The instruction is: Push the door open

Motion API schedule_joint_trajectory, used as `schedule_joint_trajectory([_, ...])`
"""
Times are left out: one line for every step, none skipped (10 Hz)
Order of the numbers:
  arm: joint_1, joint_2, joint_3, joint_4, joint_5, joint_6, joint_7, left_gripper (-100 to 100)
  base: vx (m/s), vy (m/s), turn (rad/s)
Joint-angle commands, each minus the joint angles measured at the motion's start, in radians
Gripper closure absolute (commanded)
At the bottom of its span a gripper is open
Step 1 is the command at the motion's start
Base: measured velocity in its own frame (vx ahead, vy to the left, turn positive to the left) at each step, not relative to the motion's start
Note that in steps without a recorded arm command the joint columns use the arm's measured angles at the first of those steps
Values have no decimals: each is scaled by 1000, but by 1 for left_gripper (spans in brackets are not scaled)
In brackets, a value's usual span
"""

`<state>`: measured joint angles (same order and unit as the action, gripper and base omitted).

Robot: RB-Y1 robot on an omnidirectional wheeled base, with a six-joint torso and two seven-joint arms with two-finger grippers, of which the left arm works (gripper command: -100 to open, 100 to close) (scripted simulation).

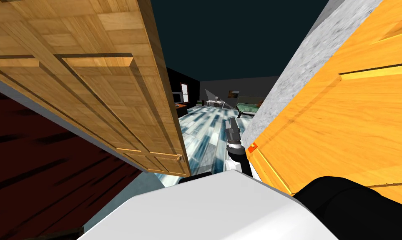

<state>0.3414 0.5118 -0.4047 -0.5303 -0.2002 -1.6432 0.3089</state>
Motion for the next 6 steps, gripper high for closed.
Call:
schedule_joint_trajectory([0, 3, 4, -10, 4, 23, 8, -100, 155, -116, -40])
schedule_joint_trajectory([0, 5, 7, -11, 7, 29, 13, -100, 121, -146, -32])
schedule_joint_trajectory([1, 9, 10, -11, 10, 32, 19, -100, 123, -149, -7])
schedule_joint_trajectory([5, 17, 16, -9, 15, 26, 27, -100, 139, -131, 22])
schedule_joint_trajectory([12, 28, 23, -6, 21, 0, 37, -100, 122, -141, 3])
schedule_joint_trajectory([15, 33, 25, -4, 24, -18, 41, -100, 76, -100, 13])
